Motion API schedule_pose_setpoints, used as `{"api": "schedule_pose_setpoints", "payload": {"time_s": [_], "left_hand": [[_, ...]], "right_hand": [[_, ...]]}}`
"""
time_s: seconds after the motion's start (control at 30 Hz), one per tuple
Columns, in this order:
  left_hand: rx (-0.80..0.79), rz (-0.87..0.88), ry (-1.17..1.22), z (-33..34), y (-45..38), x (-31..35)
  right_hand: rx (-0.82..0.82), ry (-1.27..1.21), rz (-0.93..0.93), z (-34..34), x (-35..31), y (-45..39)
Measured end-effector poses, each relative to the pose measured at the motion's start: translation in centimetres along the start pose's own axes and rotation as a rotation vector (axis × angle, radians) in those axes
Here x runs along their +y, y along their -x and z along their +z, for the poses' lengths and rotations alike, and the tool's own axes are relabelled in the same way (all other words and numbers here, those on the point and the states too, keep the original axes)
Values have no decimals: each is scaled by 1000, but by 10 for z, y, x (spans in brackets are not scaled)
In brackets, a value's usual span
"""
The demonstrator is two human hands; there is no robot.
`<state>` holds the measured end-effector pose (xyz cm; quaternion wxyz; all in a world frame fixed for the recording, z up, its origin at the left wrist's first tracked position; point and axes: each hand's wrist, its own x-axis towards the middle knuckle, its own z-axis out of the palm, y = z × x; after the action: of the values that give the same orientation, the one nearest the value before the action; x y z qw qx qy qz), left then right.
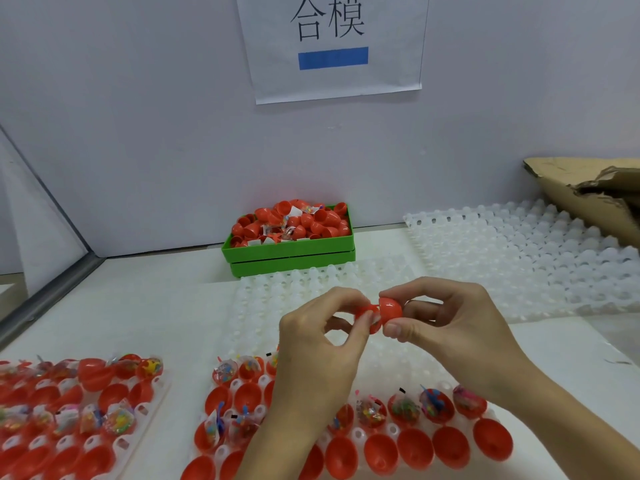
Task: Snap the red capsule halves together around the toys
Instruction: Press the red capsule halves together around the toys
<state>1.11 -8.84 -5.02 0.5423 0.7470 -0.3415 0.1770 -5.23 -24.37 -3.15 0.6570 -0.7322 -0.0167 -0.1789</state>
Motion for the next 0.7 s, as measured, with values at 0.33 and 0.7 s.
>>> {"api": "schedule_pose_setpoints", "payload": {"time_s": [0.33,0.7], "left_hand": [[-73,-85,163,-2,0,4],[-145,-184,312,-3,-1,7]], "right_hand": [[102,-9,-23,-1,0,-1],[14,-22,-6,-1,-3,1]]}}
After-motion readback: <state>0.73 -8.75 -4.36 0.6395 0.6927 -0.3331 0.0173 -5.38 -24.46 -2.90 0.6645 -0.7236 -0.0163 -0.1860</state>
